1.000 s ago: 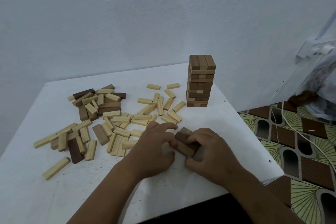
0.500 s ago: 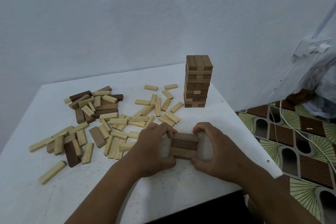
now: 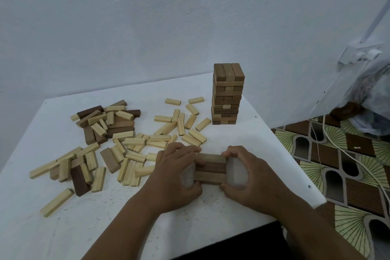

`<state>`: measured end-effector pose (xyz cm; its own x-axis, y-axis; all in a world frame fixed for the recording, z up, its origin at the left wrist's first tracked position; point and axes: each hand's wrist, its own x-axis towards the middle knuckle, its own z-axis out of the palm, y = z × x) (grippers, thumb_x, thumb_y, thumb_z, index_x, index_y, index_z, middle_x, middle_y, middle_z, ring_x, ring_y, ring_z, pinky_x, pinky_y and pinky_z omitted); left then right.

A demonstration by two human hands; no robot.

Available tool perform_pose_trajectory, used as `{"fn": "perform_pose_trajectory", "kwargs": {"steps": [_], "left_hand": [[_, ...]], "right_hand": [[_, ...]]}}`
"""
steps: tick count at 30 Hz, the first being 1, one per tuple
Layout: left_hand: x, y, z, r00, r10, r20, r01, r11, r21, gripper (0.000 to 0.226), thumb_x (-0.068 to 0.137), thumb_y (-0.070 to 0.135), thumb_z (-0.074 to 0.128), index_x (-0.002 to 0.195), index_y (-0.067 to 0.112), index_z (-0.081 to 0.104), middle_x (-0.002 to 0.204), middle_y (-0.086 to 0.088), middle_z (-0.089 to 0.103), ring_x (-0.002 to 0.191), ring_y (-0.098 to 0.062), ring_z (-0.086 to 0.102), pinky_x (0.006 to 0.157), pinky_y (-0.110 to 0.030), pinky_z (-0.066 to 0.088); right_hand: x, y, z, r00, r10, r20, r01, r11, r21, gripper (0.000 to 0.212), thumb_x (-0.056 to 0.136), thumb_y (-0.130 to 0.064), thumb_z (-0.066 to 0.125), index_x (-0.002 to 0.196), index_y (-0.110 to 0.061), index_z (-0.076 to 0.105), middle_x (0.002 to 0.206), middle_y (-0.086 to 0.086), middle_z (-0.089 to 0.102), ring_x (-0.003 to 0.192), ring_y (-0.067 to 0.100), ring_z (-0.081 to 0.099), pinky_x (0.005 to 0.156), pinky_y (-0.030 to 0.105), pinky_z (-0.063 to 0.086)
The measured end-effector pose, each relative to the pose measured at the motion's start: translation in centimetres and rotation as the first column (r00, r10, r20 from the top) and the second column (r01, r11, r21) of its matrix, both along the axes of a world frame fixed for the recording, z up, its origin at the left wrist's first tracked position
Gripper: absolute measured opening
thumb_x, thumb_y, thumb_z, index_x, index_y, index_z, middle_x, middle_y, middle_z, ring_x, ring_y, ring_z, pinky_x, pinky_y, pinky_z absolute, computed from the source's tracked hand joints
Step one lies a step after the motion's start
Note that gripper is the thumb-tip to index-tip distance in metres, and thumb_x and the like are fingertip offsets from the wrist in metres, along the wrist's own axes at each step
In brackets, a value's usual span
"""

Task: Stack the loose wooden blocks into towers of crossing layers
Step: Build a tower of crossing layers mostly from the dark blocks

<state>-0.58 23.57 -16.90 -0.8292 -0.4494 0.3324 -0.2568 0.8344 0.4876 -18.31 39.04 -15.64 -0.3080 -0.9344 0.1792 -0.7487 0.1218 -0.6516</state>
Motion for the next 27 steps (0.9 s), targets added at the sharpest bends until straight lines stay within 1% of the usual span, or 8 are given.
{"fn": "perform_pose_trajectory", "kwargs": {"steps": [6, 10, 15, 18, 20, 23, 25, 27], "left_hand": [[-0.1, -0.1, 0.1, 1.000, -0.014, 0.003, 0.014, 1.000, 0.009, 0.038, 0.062, 0.041, 0.065, 0.099, 0.033, 0.064, 0.122, 0.022, 0.058, 0.117, -0.011, 0.045, 0.086, -0.037, 0.037], [0.0, -0.3, 0.3, 0.999, -0.030, 0.038, 0.030, 0.999, 0.011, 0.036, 0.064, 0.042, 0.065, 0.100, 0.036, 0.063, 0.124, 0.024, 0.056, 0.121, -0.009, 0.041, 0.090, -0.034, 0.033], [0.1, -1.0, 1.5, 0.989, -0.059, 0.133, 0.057, 0.998, 0.020, 0.039, 0.063, 0.049, 0.063, 0.100, 0.039, 0.065, 0.119, 0.030, 0.056, 0.116, -0.002, 0.040, 0.093, -0.030, 0.027], [0.0, -1.2, 2.2, 0.983, -0.067, 0.174, 0.061, 0.997, 0.038, 0.040, 0.062, 0.050, 0.066, 0.100, 0.040, 0.066, 0.117, 0.031, 0.057, 0.114, 0.000, 0.038, 0.094, -0.027, 0.023], [0.0, -1.3, 2.5, 0.978, -0.077, 0.196, 0.063, 0.995, 0.079, 0.041, 0.061, 0.050, 0.068, 0.101, 0.041, 0.064, 0.116, 0.029, 0.057, 0.113, 0.000, 0.039, 0.096, -0.027, 0.021], [-0.3, -1.3, 3.0, 0.971, -0.069, 0.230, 0.035, 0.988, 0.150, 0.044, 0.060, 0.049, 0.071, 0.099, 0.047, 0.053, 0.113, 0.021, 0.055, 0.111, -0.003, 0.040, 0.098, -0.033, 0.028], [-0.5, -1.3, 3.6, 0.987, -0.032, 0.155, -0.012, 0.962, 0.272, 0.054, 0.057, 0.044, 0.079, 0.098, 0.047, 0.045, 0.113, 0.021, 0.057, 0.111, -0.004, 0.048, 0.097, -0.034, 0.039], [-0.8, -1.2, 4.6, 0.999, 0.004, 0.039, -0.019, 0.917, 0.399, 0.061, 0.057, 0.032, 0.086, 0.095, 0.045, 0.040, 0.113, 0.022, 0.062, 0.108, -0.002, 0.055, 0.085, -0.023, 0.048]], "right_hand": [[-0.1, 0.0, -0.1, 1.000, 0.002, 0.012, -0.002, 1.000, 0.018, 0.058, 0.070, -0.056, 0.072, 0.119, -0.043, 0.045, 0.117, -0.030, 0.052, 0.110, -0.007, 0.049, 0.088, 0.001, 0.037], [-0.1, 0.0, -0.1, 1.000, 0.002, 0.021, -0.003, 1.000, 0.021, 0.057, 0.070, -0.055, 0.073, 0.117, -0.043, 0.045, 0.116, -0.030, 0.052, 0.110, -0.008, 0.049, 0.087, 0.001, 0.037], [-0.2, 0.0, -0.1, 0.999, 0.002, 0.038, -0.003, 1.000, 0.023, 0.057, 0.070, -0.053, 0.075, 0.118, -0.041, 0.046, 0.116, -0.030, 0.053, 0.110, -0.005, 0.051, 0.090, 0.008, 0.042], [-0.3, 0.1, 0.1, 0.999, 0.012, 0.035, -0.013, 1.000, 0.025, 0.056, 0.070, -0.052, 0.075, 0.117, -0.043, 0.046, 0.116, -0.033, 0.051, 0.111, -0.007, 0.049, 0.089, 0.005, 0.039], [-0.2, 0.1, 0.4, 0.999, 0.015, 0.041, -0.016, 1.000, 0.017, 0.054, 0.070, -0.049, 0.077, 0.114, -0.043, 0.047, 0.114, -0.034, 0.051, 0.111, -0.008, 0.049, 0.088, 0.003, 0.038], [-0.3, 0.0, 0.7, 0.997, -0.011, 0.081, 0.013, 1.000, -0.024, 0.050, 0.068, -0.041, 0.081, 0.108, -0.041, 0.050, 0.109, -0.032, 0.056, 0.109, -0.008, 0.051, 0.086, 0.001, 0.038], [-0.6, -0.1, 1.0, 0.988, -0.026, 0.151, 0.035, 0.998, -0.056, 0.054, 0.066, -0.038, 0.083, 0.108, -0.041, 0.049, 0.113, -0.029, 0.059, 0.111, -0.004, 0.054, 0.088, 0.008, 0.044], [-1.2, -0.2, 1.7, 0.979, -0.041, 0.197, 0.065, 0.991, -0.114, 0.057, 0.065, -0.030, 0.085, 0.108, -0.038, 0.049, 0.118, -0.028, 0.060, 0.115, 0.001, 0.056, 0.096, 0.019, 0.046]]}}
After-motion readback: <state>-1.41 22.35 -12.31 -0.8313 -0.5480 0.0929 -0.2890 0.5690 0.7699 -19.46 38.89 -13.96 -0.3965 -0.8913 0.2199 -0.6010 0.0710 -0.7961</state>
